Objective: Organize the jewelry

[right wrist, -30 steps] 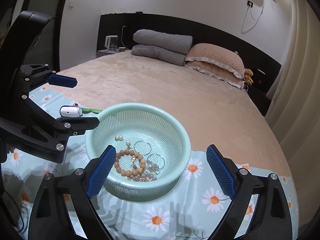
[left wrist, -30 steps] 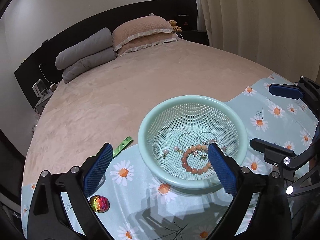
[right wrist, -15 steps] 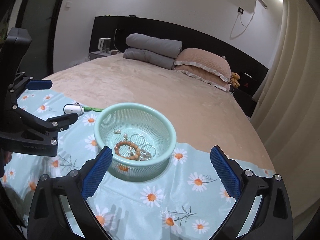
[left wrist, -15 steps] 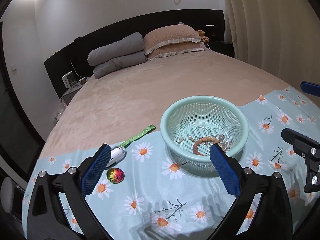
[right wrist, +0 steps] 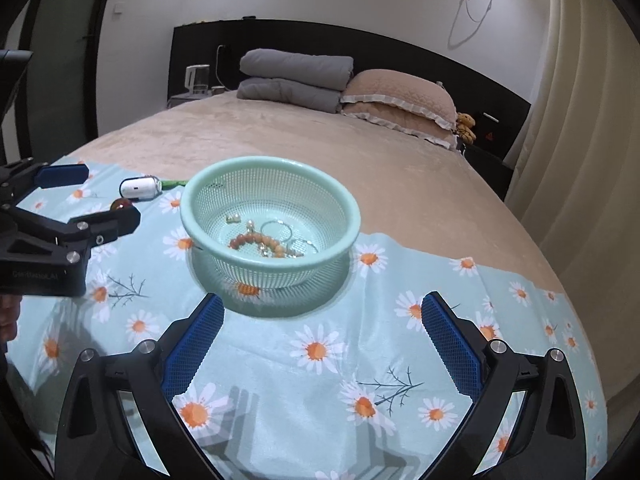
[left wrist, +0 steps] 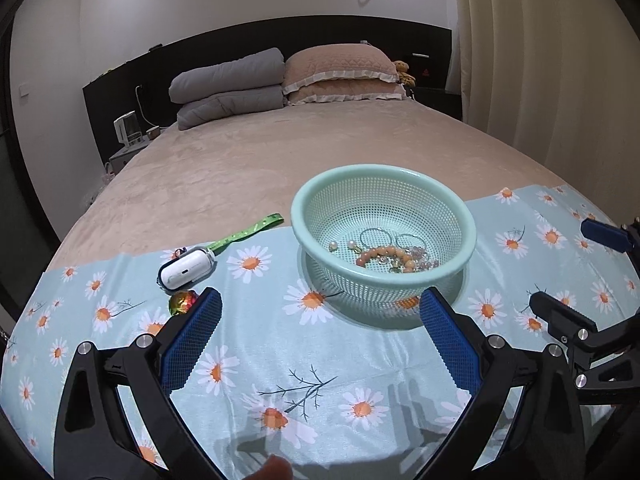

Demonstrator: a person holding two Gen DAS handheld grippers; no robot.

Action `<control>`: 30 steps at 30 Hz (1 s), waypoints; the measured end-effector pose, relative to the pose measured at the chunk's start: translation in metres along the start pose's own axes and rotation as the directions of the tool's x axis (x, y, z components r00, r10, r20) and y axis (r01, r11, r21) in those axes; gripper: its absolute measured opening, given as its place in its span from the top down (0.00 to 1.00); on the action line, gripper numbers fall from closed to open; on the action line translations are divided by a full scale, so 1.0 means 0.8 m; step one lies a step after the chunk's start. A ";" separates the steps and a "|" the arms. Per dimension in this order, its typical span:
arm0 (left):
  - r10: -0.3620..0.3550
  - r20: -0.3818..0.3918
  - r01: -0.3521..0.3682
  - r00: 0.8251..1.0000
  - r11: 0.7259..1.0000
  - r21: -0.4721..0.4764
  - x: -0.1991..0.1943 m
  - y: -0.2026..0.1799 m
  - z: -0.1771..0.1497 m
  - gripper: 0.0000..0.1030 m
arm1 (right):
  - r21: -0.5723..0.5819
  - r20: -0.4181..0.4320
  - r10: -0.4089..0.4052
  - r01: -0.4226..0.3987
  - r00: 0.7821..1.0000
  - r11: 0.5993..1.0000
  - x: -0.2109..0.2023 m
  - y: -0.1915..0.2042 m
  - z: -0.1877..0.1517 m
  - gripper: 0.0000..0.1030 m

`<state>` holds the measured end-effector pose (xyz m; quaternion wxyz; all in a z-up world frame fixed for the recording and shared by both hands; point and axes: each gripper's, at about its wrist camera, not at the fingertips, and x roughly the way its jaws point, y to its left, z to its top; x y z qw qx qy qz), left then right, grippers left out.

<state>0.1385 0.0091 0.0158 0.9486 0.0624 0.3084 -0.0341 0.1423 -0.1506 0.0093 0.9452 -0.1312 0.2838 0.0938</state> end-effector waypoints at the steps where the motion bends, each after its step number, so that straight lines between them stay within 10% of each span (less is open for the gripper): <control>1: 0.003 0.000 -0.003 1.000 1.000 0.016 0.002 -0.005 -0.002 0.06 | 0.001 0.002 0.005 -0.005 1.000 1.000 0.000 0.001 -0.001 0.08; 30: 0.021 -0.019 -0.021 1.000 1.000 -0.003 0.013 0.000 -0.014 0.06 | 0.051 -0.094 0.019 -0.014 0.995 0.999 0.011 -0.018 -0.013 0.08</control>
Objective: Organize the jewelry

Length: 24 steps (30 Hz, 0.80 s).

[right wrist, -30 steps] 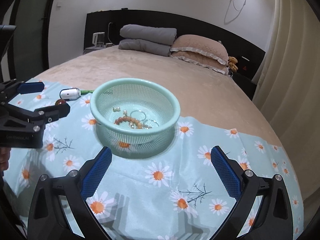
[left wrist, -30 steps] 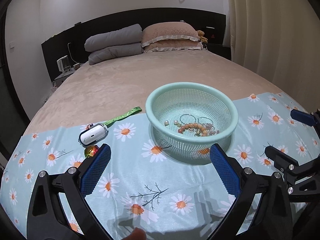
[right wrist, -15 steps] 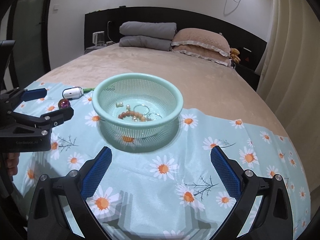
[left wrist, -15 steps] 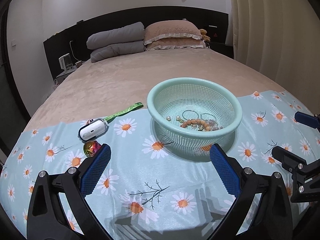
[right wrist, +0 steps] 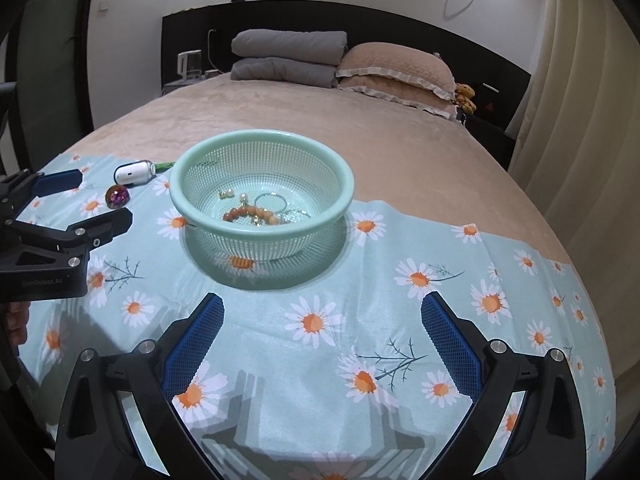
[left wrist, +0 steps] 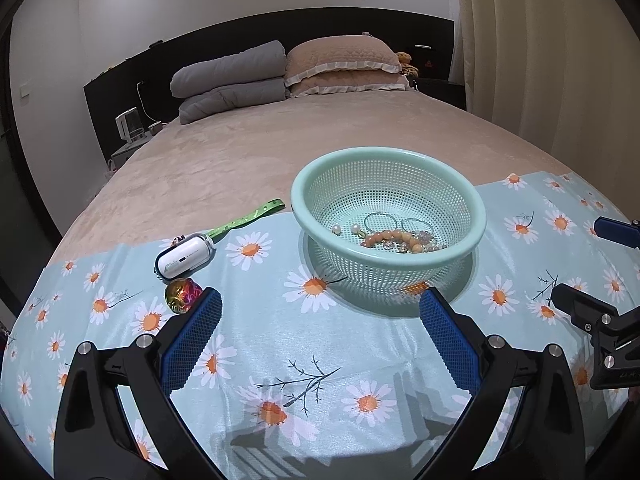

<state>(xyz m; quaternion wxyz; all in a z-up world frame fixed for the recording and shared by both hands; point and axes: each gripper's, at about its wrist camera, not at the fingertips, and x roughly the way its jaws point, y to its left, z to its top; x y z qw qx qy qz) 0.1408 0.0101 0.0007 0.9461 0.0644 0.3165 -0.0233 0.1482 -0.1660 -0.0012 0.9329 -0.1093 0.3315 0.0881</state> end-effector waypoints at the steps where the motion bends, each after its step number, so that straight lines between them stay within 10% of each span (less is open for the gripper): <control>1: -0.003 0.003 0.003 1.000 1.000 0.005 -0.001 -0.001 0.000 0.06 | 0.002 -0.001 -0.001 0.001 1.000 1.000 0.000 -0.001 0.000 0.08; 24: 0.005 0.059 -0.010 0.998 0.996 0.084 -0.025 -0.016 0.000 0.06 | -0.049 -0.010 0.032 -0.033 0.999 0.998 -0.004 0.009 -0.001 0.08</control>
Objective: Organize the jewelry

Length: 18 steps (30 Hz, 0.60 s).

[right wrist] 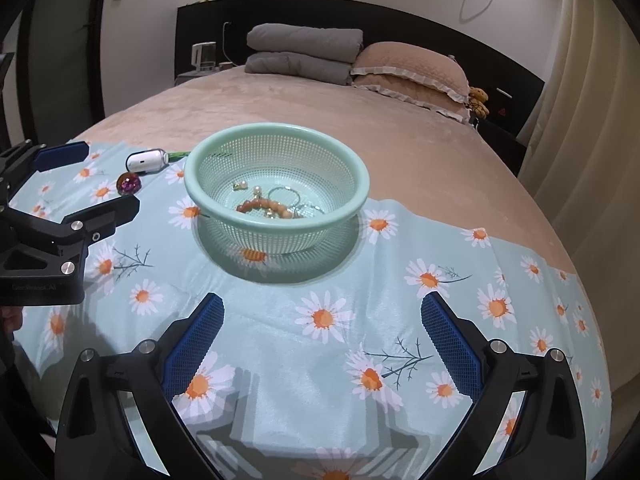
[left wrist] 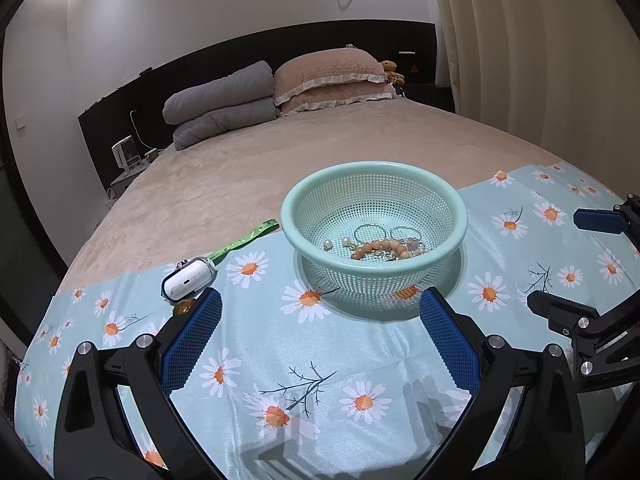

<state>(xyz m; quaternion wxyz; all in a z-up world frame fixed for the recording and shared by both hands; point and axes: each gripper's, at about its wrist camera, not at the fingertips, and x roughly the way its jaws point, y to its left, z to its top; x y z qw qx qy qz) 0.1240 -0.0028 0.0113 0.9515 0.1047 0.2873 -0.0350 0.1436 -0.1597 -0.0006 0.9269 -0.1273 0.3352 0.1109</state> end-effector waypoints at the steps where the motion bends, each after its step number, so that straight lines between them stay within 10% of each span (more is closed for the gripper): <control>1: -0.001 0.003 0.001 1.000 1.000 0.001 -0.001 0.000 0.001 0.06 | -0.002 0.002 0.001 -0.001 1.000 1.000 0.000 0.000 0.001 0.08; 18: 0.025 0.000 -0.025 1.000 0.999 -0.022 0.003 0.010 0.000 0.06 | -0.041 0.012 0.005 -0.005 1.000 0.999 -0.006 0.008 0.000 0.08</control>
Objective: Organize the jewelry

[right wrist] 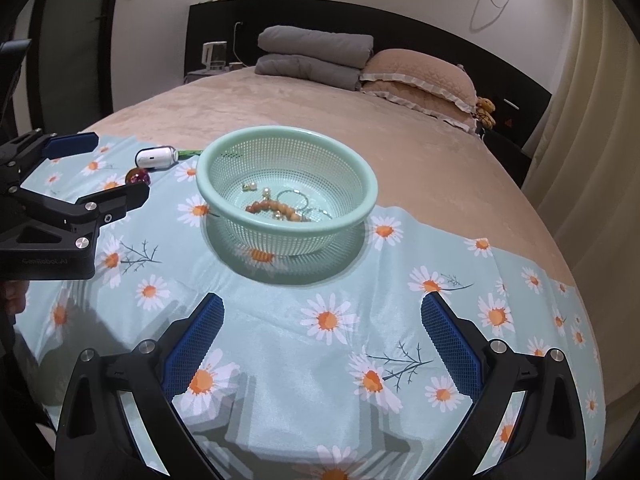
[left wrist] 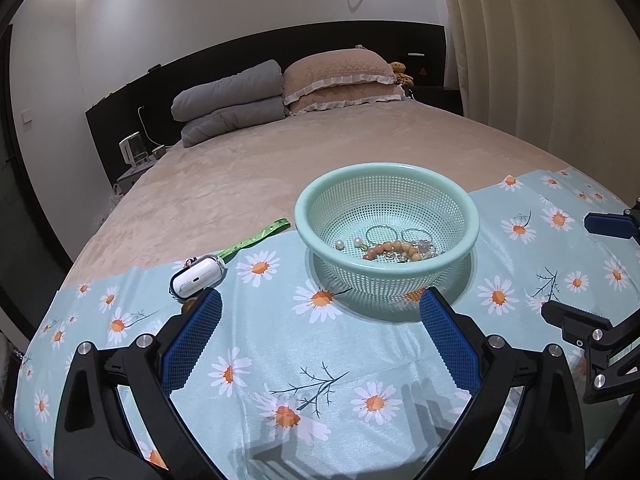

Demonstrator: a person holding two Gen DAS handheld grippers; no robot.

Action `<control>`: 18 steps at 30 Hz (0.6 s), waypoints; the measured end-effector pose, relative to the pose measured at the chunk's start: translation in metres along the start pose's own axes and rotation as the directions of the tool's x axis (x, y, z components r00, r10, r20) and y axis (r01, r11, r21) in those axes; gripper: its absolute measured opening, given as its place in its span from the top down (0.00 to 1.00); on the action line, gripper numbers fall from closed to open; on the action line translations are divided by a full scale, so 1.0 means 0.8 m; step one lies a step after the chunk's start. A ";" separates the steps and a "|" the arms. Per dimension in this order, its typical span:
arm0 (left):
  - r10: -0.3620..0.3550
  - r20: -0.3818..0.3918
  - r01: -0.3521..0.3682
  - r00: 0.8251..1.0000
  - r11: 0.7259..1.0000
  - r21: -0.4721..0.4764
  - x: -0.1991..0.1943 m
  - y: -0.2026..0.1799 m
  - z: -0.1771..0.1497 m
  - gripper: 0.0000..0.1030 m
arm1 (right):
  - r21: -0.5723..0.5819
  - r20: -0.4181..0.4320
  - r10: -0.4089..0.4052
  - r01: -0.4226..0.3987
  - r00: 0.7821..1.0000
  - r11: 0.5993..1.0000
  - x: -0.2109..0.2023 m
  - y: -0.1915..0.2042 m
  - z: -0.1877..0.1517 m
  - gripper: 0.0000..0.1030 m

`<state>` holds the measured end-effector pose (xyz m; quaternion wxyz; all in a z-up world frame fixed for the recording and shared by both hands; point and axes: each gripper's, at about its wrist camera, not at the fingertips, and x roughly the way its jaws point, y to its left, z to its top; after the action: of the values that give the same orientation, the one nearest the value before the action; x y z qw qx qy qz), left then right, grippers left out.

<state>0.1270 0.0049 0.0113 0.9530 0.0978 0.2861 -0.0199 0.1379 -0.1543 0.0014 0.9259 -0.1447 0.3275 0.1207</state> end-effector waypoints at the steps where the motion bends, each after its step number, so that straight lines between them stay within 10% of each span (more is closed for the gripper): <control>1: 0.000 -0.001 0.000 1.000 1.000 0.002 0.000 0.000 -0.001 0.06 | 0.000 0.001 -0.001 0.001 1.000 1.000 0.000 -0.001 0.000 0.08; 18: -0.030 -0.021 0.031 0.999 0.999 0.015 0.005 -0.002 -0.002 0.06 | -0.037 -0.003 -0.021 0.021 1.000 0.999 -0.002 0.005 0.000 0.08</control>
<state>0.1294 0.0036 0.0076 0.9488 0.1008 0.2971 -0.0356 0.1352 -0.1509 0.0016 0.9237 -0.1654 0.3254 0.1168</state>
